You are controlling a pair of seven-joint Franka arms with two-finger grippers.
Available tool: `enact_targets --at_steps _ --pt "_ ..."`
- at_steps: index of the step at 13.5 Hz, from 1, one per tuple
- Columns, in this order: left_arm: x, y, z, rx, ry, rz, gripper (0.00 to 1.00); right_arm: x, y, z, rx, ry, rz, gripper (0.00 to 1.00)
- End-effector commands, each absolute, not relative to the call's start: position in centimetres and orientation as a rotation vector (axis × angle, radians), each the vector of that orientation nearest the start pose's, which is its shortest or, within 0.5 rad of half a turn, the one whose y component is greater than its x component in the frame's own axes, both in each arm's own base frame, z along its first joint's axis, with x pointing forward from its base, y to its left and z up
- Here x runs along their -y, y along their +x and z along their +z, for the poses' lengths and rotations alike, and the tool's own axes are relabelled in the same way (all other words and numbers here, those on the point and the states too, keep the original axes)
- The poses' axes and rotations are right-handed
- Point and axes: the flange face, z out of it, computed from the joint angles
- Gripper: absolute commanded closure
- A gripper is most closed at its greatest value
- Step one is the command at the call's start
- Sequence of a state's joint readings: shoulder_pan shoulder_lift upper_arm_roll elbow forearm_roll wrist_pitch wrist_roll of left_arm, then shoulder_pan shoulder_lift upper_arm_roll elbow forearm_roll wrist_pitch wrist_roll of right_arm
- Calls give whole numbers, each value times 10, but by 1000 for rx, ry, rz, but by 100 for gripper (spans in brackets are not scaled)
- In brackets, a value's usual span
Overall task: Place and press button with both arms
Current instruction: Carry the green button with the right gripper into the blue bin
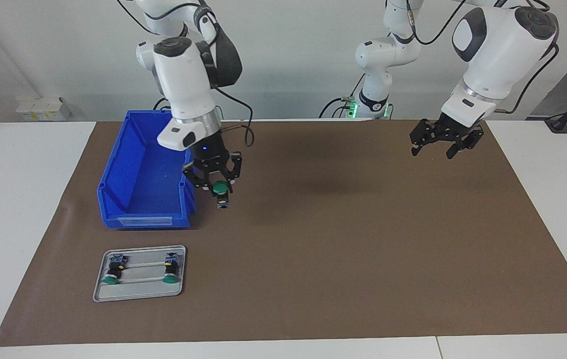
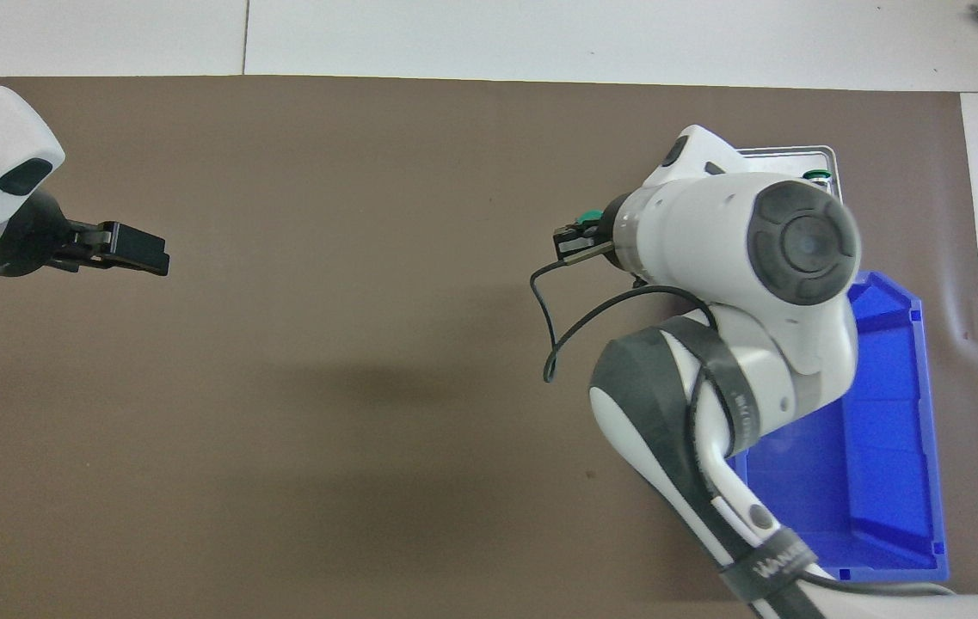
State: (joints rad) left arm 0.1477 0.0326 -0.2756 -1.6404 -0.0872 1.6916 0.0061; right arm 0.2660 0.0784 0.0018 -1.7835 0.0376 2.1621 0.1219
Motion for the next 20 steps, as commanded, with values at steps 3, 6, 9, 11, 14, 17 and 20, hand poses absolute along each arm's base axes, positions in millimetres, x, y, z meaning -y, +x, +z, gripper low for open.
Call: enact_targets --at_steps 3,6,9,11,14,17,20 --pt "77 561 587 -189 -3238 -43 0 -58 570 530 83 -3055 -336 100" --pt "77 561 587 -189 -3238 -43 0 -18 535 492 35 -3070 -307 100" --pt "77 561 587 -189 -3238 -46 0 0 489 448 -5 -3042 -370 100" --pt "77 561 587 -189 -3238 -46 0 13 474 425 11 -3025 -368 100" --pt "77 561 587 -189 -3238 -46 0 33 464 401 20 -3022 -325 100" --pt "77 561 587 -189 -3238 -46 0 35 455 373 35 -3024 -319 100" --pt "77 561 587 -189 -3238 -46 0 35 459 362 29 -3028 -318 100"
